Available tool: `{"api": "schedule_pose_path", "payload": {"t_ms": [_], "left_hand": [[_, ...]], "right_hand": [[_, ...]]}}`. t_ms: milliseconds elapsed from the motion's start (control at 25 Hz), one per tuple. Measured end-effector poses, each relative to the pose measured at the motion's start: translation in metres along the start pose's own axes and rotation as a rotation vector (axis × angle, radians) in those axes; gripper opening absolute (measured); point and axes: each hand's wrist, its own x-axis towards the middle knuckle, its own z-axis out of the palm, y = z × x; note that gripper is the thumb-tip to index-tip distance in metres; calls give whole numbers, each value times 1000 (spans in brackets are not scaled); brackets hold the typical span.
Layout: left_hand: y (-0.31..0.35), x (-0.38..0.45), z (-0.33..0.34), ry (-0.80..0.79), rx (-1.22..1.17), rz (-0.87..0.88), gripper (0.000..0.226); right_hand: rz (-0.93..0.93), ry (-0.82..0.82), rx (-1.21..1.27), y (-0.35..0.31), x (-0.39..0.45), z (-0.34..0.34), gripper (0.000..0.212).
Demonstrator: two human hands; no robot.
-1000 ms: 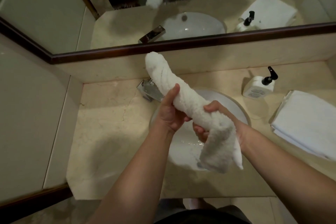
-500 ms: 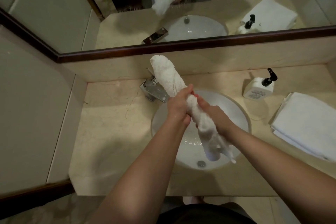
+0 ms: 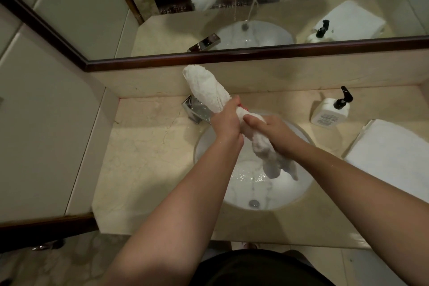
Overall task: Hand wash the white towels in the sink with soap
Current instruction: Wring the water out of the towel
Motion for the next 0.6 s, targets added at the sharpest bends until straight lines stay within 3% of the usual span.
{"api": "schedule_pose_path", "payload": {"t_ms": [160,240,320,480,560,600], "left_hand": [[4,-7,-9,27,121,174,21],[10,-11,-12,7,207,279,21],[20,-15,-18,-57,225,240,21],[39,-13,-41,-483,60,21,24],[44,-6,-51,-669,65,39,25],[44,-2,-53,-736,61,60,39]], "right_hand": [[299,-363,186,-10,5,-20,54],[349,-424,244,-13,4,-18,54],[289,-422,208,-17,2,-11,52],[251,-388,301,-21,-3,-8,45],[343,-444,449,-24,-3,-13,45],[385,-496,499,-25,-3,-13,44]]}}
